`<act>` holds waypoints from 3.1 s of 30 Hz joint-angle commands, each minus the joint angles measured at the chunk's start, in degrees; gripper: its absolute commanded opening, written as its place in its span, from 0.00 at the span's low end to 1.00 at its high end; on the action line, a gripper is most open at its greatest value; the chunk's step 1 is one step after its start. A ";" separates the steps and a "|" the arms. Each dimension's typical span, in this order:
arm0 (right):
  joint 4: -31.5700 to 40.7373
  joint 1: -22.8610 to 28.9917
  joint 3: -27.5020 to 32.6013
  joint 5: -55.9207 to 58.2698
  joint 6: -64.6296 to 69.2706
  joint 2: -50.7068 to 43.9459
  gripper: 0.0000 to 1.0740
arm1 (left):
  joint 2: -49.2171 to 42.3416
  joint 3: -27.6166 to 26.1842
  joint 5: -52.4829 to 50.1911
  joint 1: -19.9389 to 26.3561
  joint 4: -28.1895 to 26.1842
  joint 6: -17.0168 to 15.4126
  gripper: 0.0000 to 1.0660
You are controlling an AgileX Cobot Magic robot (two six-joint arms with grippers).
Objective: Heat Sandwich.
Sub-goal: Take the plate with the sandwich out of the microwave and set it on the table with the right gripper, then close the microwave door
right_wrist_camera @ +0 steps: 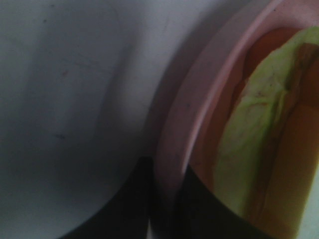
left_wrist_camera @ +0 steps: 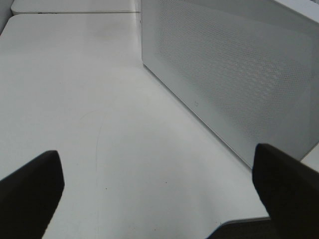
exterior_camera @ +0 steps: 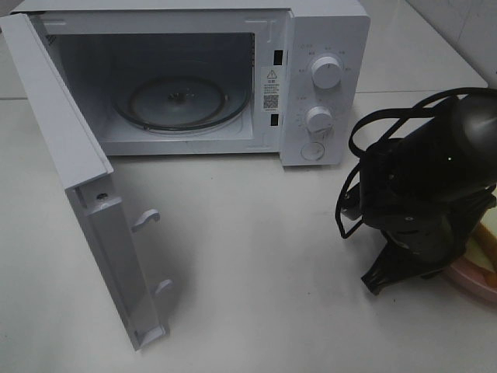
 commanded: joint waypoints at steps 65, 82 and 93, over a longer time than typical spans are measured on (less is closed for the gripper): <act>23.78 -0.17 1.89 0.80 -32.89 -40.74 0.71 | -0.29 0.06 -0.34 0.23 -0.34 -0.34 0.91; 36.90 -0.11 1.89 15.36 -44.69 -65.78 0.71 | -0.29 0.06 -0.34 0.23 -0.34 -0.34 0.91; 37.76 -0.11 1.89 23.09 -45.21 -81.99 0.71 | -0.29 0.06 -0.34 0.23 -0.34 -0.34 0.91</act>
